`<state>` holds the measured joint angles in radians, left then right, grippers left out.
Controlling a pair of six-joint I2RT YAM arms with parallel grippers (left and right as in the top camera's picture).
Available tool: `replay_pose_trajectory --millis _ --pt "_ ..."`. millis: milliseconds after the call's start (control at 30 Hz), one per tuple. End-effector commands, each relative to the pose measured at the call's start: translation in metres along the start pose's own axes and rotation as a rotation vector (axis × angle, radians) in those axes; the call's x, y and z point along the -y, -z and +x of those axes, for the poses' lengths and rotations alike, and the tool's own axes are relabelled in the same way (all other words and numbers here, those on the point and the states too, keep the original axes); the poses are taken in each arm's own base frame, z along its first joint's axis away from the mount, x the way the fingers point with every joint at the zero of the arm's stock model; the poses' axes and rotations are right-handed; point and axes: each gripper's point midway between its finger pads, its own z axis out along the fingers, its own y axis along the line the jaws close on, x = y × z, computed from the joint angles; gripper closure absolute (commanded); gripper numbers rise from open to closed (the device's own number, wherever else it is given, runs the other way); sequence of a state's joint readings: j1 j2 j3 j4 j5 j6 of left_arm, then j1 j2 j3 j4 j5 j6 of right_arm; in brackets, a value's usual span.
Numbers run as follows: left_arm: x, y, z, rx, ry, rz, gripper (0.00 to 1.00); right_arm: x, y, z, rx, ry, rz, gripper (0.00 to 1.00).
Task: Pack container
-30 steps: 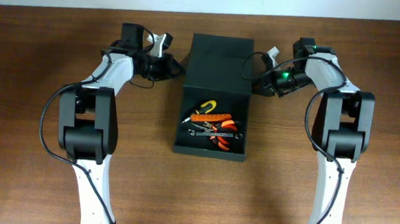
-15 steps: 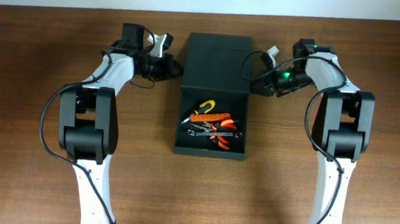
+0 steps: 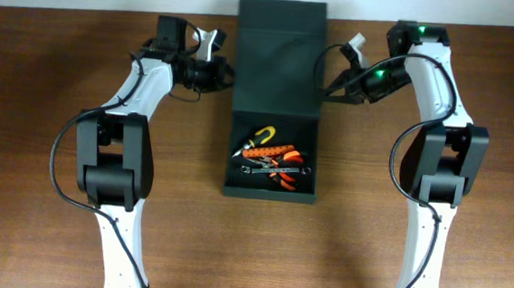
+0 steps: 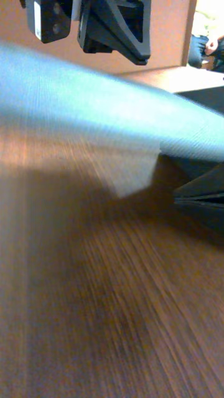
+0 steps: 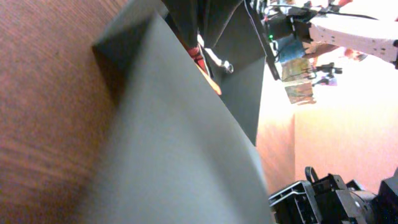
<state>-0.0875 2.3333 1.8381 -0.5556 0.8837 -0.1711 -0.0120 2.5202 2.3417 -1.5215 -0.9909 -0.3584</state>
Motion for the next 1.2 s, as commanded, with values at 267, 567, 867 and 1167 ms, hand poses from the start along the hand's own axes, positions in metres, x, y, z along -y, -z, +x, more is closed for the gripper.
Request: replay_pose_trajectory --millis 267,567,867,1167 --pt "0.065 0.016 -0.027 -0.021 -0.201 0.051 0.98 -0.006 0.049 0.001 -0.036 0.076 0.305 0.96" --pt "0.009 0.029 -0.019 -0.057 -0.175 -0.234 0.98 0.059 0.094 0.013 -0.001 -0.207 0.576 0.96" --pt "-0.024 0.024 -0.007 -0.095 -0.116 -0.266 0.98 0.088 0.039 0.025 -0.044 -0.261 0.410 0.96" --pt "-0.047 0.003 0.010 -0.146 -0.070 -0.251 0.98 0.073 -0.019 0.028 -0.081 -0.208 0.256 0.96"
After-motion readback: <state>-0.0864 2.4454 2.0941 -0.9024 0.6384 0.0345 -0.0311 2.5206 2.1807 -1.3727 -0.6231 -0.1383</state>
